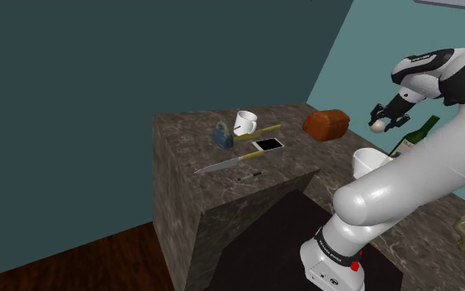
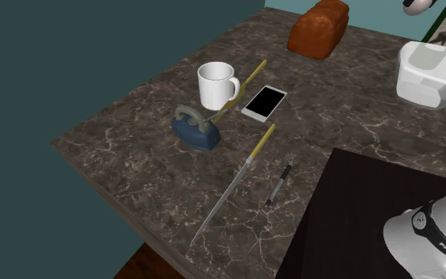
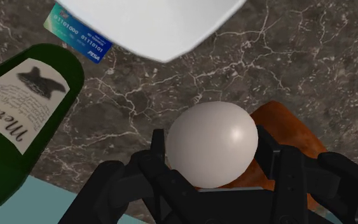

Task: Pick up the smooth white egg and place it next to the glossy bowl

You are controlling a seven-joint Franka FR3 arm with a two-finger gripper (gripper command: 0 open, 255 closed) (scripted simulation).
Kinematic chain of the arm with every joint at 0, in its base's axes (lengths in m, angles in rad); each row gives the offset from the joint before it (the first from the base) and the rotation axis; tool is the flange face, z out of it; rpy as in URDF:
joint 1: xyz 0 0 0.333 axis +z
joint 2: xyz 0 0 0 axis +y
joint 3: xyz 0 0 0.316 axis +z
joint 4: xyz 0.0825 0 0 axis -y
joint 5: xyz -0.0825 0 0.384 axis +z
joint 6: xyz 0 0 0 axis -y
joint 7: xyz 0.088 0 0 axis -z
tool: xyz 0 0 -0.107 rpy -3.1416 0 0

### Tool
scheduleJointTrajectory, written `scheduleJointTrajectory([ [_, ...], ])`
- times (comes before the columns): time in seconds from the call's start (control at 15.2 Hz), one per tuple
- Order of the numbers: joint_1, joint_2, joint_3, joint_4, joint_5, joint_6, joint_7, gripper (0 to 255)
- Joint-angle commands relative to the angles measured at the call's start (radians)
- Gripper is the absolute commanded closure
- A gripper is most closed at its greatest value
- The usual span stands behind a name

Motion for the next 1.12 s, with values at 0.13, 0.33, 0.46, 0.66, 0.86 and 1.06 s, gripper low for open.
scheduleJointTrajectory([
  [0.13, 0.005, 0.033, -0.028, -0.023, 0.030, 0.046, -0.038, 255],
  [0.33, 0.008, 0.049, -0.038, -0.053, 0.045, 0.086, -0.052, 255],
  [0.46, 0.011, 0.061, -0.045, -0.072, 0.057, 0.112, -0.064, 255],
  [0.66, 0.015, 0.082, -0.057, -0.098, 0.079, 0.151, -0.083, 255],
  [0.86, 0.020, 0.107, -0.068, -0.123, 0.107, 0.190, -0.107, 255],
  [1.06, 0.025, 0.137, -0.079, -0.145, 0.142, 0.227, -0.136, 255],
])
